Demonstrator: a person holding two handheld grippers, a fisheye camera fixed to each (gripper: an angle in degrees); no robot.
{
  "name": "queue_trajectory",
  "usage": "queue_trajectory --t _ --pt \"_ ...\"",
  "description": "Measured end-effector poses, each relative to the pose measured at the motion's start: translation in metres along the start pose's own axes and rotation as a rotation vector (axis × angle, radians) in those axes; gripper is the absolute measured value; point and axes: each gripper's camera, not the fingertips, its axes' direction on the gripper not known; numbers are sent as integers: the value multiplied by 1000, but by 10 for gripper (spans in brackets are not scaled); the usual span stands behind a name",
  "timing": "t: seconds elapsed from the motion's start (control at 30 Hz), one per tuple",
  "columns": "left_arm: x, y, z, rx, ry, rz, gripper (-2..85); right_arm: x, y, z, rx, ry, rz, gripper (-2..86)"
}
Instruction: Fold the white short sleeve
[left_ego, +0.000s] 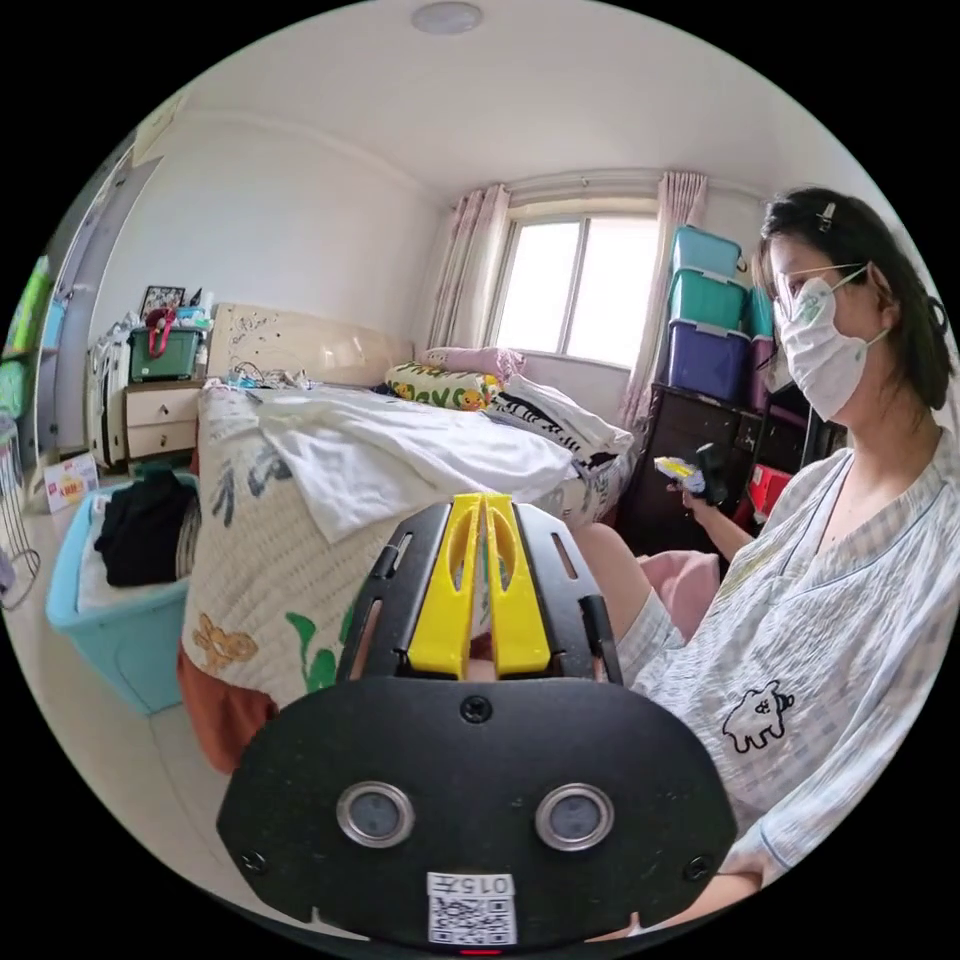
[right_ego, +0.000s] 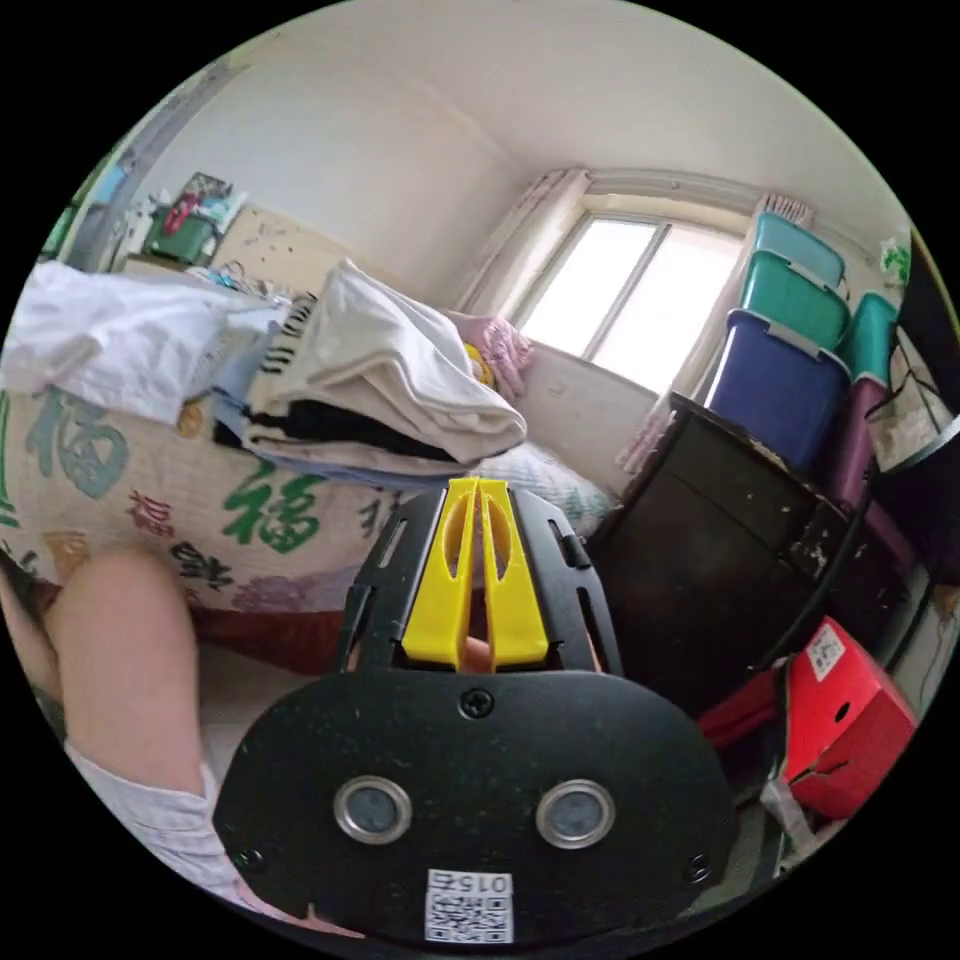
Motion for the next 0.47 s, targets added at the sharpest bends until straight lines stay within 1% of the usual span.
queue_trajectory --t 0.03,0.1,0.2,0.3,0.37,0.43,0.47 --pt "0 -9 3 -11 -24 14 -3 -1 -5 -3 22 -72 22 -9" --pt "-8 -40 13 -42 -159 16 6 -12 -20 -10 96 -383 53 -7" --pt "-31 -61 22 -21 -272 -63 20 -34 -33 -8 167 -641 86 3" --pt "-55 -71 37 16 -284 -138 39 -50 -47 4 198 -802 57 57" --pt "-67 -82 54 6 -277 -156 50 -53 -55 17 165 -832 56 74" --pt "-76 -103 79 -39 -267 -144 57 -44 -55 31 144 -879 123 81" --pt "-77 -122 101 -76 -247 -104 60 -36 -53 39 126 -899 184 84"
